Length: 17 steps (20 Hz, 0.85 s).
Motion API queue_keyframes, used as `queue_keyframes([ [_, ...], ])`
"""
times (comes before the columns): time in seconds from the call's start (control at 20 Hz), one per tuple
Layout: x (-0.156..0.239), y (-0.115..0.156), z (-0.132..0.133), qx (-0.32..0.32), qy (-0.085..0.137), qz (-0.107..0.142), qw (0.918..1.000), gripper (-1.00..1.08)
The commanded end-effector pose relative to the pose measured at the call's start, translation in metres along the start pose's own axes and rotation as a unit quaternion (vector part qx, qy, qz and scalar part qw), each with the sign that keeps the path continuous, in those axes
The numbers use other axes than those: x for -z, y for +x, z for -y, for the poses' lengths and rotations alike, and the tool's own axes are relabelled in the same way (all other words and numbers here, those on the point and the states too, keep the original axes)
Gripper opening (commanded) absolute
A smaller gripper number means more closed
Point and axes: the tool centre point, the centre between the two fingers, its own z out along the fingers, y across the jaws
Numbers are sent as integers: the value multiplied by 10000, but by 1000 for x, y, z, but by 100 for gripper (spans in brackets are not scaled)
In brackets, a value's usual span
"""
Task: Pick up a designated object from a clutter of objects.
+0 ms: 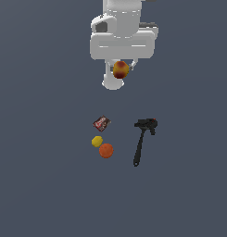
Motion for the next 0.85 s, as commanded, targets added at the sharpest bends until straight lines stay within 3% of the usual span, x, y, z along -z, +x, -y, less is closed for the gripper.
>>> queue_keyframes([
  [0.0,15,-7,-8,1,-1,1,10000,-100],
  [0.4,43,-19,-23,-3,-15,1,10000,-100],
  [0.8,43,-18,-23,-2,-18,1,10000,-100],
])
